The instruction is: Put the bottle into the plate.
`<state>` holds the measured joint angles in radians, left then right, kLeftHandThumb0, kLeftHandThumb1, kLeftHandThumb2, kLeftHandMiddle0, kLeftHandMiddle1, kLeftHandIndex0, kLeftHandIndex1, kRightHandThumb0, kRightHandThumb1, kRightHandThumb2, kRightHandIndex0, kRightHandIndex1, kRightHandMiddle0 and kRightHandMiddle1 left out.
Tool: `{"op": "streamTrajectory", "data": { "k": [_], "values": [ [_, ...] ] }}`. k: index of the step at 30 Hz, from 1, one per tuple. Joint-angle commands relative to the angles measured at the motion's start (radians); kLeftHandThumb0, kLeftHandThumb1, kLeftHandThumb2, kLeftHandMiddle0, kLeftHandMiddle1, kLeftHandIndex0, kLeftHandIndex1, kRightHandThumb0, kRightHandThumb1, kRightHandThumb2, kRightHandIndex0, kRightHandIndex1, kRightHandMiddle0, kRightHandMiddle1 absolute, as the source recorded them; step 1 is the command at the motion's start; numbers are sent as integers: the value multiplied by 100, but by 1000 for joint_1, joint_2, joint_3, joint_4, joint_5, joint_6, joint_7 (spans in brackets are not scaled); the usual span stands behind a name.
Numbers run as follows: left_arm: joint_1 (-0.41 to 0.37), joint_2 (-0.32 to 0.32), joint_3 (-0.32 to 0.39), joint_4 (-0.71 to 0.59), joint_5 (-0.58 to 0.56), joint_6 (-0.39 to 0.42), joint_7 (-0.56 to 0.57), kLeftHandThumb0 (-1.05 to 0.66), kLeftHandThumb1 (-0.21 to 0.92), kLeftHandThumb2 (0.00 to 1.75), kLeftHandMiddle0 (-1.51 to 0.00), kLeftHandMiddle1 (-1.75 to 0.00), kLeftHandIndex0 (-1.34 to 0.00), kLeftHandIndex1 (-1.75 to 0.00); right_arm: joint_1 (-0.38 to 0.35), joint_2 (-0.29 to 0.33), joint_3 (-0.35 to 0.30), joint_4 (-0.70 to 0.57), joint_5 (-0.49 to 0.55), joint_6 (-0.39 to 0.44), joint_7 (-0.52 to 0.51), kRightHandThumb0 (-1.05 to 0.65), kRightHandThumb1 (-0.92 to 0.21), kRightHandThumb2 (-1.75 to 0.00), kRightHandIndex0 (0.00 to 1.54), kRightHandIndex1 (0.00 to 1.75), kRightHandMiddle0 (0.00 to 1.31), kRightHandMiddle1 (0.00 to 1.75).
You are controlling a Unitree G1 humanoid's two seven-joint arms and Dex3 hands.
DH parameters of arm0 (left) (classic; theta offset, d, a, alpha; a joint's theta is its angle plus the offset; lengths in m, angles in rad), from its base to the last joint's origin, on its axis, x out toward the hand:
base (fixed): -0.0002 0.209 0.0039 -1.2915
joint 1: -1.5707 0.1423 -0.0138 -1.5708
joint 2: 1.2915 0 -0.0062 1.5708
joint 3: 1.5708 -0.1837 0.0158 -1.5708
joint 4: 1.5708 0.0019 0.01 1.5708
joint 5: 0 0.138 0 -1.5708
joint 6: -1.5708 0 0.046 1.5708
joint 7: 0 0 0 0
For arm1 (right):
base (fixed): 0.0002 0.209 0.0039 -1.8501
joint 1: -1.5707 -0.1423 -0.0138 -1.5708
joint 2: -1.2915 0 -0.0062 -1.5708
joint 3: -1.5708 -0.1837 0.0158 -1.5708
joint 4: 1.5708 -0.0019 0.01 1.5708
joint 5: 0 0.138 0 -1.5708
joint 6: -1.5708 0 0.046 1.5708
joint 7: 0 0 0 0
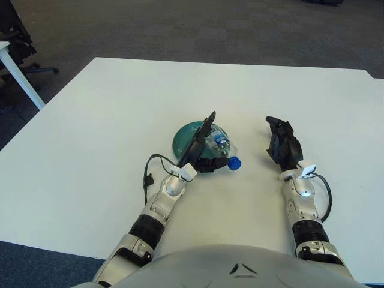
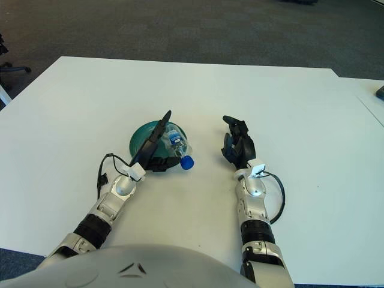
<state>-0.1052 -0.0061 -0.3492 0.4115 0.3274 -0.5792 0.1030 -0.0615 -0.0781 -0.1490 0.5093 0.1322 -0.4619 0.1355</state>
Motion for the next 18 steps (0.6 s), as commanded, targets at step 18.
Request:
{"op": "streamTrajectory", "data": {
  "k": [18],
  "values": [
    [-72,5,38,62,204,-107,306,-105,92,34,0,0,-1,-1,62,8,-6,101,1,70,-6,-77,-92,-74,37,28,0,82]
  ]
}}
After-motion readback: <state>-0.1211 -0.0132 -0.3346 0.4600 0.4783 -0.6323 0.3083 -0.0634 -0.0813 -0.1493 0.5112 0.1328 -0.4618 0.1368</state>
